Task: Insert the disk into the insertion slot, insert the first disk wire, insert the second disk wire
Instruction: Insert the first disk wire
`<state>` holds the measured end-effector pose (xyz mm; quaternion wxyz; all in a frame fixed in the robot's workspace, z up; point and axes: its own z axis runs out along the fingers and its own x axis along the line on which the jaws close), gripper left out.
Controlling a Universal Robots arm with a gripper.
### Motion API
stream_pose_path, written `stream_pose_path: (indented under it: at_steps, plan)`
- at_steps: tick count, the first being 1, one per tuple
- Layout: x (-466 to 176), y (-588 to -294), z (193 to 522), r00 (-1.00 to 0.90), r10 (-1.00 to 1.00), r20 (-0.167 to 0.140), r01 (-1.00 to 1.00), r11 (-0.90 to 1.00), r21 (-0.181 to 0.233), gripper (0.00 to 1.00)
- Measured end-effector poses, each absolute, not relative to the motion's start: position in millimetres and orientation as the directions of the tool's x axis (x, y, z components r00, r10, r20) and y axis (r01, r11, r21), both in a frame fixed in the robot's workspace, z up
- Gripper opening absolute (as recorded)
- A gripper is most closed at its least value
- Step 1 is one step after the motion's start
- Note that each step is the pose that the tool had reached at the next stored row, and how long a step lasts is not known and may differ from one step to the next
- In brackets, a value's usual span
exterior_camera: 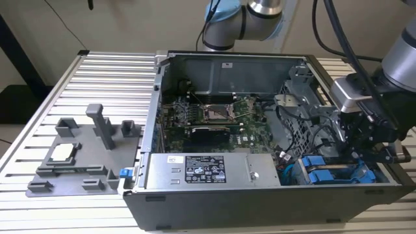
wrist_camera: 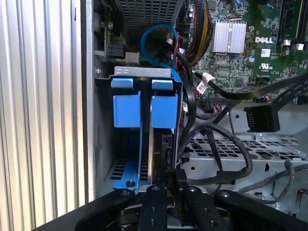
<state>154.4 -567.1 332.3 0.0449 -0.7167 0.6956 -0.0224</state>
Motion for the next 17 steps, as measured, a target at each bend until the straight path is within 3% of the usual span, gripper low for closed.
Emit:
stream_pose_path:
  at_steps: [4, 5, 17]
  plan:
    - [154, -567, 331, 0.03, -0.999, -0.033, -0.995, -0.027, -0.096, 0.2]
    - [154, -567, 331, 0.03, -0.999, -0.033, -0.995, -0.027, -0.095, 0.26]
    - [154, -567, 355, 0.03, -0.999, -0.033, -0.995, -0.027, -0.096, 0.26]
